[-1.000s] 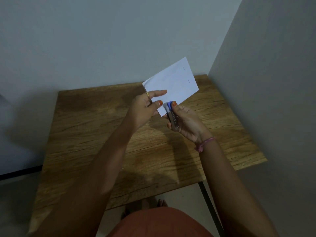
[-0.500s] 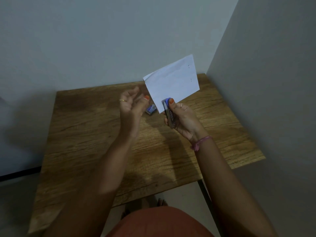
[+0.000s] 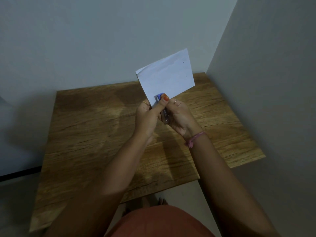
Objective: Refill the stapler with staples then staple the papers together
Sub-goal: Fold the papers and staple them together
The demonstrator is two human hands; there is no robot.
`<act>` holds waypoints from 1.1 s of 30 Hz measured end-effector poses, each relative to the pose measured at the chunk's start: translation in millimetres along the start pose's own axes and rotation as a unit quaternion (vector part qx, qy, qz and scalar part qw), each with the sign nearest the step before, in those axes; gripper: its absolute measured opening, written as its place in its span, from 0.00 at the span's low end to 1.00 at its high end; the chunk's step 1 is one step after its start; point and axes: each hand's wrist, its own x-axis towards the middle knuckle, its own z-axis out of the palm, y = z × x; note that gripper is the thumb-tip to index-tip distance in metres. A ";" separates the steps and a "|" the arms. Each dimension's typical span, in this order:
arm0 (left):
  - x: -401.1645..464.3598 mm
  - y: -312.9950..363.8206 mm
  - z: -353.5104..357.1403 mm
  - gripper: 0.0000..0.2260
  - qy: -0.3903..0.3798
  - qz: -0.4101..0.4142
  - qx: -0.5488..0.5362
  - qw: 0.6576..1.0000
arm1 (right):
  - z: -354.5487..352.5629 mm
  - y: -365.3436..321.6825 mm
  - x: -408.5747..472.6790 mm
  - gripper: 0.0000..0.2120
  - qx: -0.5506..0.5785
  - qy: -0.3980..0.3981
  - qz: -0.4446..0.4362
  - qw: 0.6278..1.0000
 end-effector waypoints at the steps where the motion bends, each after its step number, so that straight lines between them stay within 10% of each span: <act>1: 0.2 0.6 0.2 0.16 0.005 -0.003 -0.003 1.000 | 1.7 0.7 0.2 0.16 0.002 -0.002 -0.007 1.000; 33: 20.0 17.6 -30.2 0.07 0.011 0.024 -0.029 0.999 | -10.1 -12.0 11.6 0.18 0.090 -0.018 0.022 0.995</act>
